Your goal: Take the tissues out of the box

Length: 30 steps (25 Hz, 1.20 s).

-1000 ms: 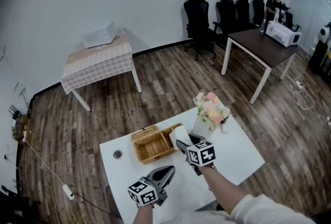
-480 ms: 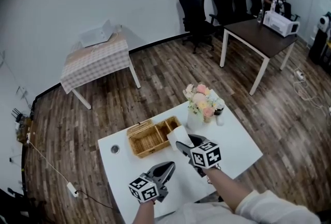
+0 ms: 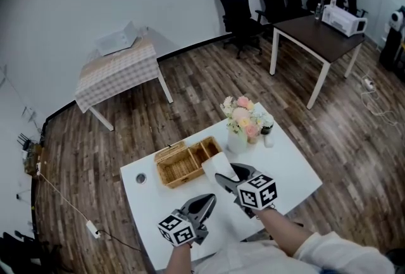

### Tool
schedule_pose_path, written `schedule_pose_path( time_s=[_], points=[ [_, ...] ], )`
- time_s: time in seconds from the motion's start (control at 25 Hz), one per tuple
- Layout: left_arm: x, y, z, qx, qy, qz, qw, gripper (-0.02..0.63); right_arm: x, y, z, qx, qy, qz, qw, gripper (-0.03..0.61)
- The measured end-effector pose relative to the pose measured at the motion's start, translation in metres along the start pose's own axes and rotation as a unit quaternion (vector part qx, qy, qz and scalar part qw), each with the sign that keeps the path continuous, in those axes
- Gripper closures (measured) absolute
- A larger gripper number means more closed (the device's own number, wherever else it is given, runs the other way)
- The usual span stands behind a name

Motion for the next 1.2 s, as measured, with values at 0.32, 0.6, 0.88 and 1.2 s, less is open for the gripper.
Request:
schedule_pose_path(
  time_s=[0.32,0.6,0.88,1.2],
  points=[
    [0.005,0.003,-0.016,-0.002,-0.004,-0.002,1.0,0.614,0.017,0.0,0.005,-0.025,0.027,-0.022,0.999,0.325],
    [0.024,0.004,-0.026,0.008,0.019,-0.015,0.9997,0.612,0.037,0.003,0.012,-0.07,0.067,-0.052,0.994,0.325],
    [0.027,0.01,-0.032,0.007,0.026,-0.02,0.9994,0.614,0.039,-0.003,0.028,-0.088,0.103,-0.061,0.989,0.325],
    [0.028,-0.002,-0.035,0.021,0.025,-0.02,0.9993,0.614,0.036,-0.004,0.035,-0.103,0.135,-0.069,0.983,0.325]
  ],
)
Point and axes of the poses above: the fingertips, and each gripper's own axes: x backward along the fingers, z to its left, y out of its top, the point moved 6 cm from there along x, backward along the fingers, and after that the axes turned 4 degrees about x, right-handed, at the moved point
